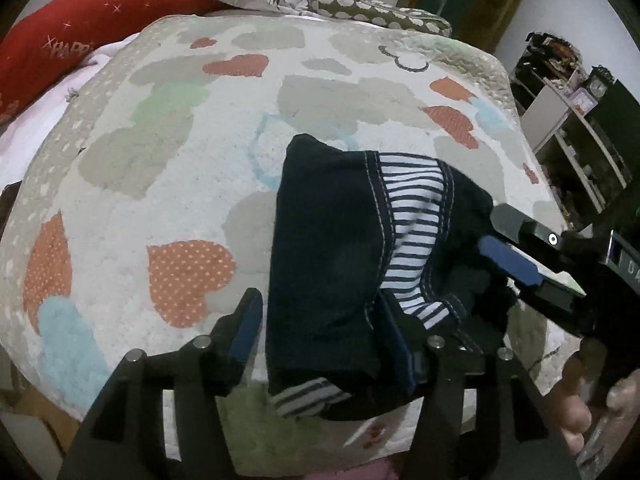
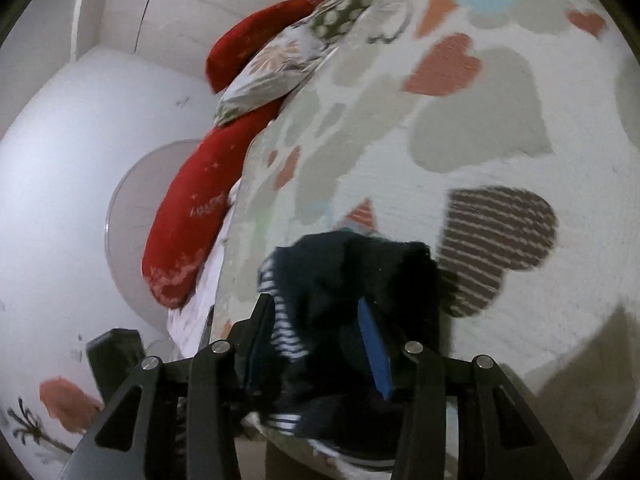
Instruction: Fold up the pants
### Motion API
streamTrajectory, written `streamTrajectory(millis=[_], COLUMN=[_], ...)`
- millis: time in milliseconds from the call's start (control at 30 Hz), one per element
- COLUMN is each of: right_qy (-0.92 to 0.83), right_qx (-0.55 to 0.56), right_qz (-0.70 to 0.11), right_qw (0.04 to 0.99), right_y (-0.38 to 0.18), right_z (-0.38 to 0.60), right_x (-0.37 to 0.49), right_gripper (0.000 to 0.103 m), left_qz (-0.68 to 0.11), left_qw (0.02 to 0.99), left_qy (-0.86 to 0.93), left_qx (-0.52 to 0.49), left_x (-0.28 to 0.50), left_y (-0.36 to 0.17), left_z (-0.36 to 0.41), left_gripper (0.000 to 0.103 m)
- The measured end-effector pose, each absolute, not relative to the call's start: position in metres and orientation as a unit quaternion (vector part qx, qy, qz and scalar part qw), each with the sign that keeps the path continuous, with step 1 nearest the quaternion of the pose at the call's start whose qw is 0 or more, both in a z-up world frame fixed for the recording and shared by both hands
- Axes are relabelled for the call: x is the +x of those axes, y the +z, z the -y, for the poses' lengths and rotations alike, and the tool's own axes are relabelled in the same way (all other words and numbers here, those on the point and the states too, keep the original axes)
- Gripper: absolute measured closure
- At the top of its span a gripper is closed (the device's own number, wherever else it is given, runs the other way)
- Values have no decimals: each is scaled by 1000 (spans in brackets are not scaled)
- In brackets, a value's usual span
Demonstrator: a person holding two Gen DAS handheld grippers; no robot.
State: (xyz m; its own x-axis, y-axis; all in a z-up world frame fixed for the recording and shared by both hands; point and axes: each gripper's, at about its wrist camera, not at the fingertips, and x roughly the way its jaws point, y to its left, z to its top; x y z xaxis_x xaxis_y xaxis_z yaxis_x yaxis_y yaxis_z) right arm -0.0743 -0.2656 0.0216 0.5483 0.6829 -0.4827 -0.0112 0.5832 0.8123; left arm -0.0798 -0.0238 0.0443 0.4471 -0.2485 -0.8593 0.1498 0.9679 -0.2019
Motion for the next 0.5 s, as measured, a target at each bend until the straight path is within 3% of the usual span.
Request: streamTrajectory(millis=[67,133,200,500], right_qy=[228,219,193,186], right_qx=[414,400,369,336], right_qz=[-411,-398,-389,-427], right_qw=[780,796,822,819], right_y=[22,32,40,8], right_z=[277,284,288,275], right_x=[-81,-89,-95,-81], right_gripper=[55,46,34,30], left_qz=[-504,-488,-471,-524], left_qw=[854,860,865,808], left_qy=[-122,-136,-143,-212], left_qx=[-46,-59,-90,-166], left_x=[-85,-88,-88,-49], left_y=[51,61,68,22], left_z=[22,17,5,-2], left_gripper=[44,43,30,25])
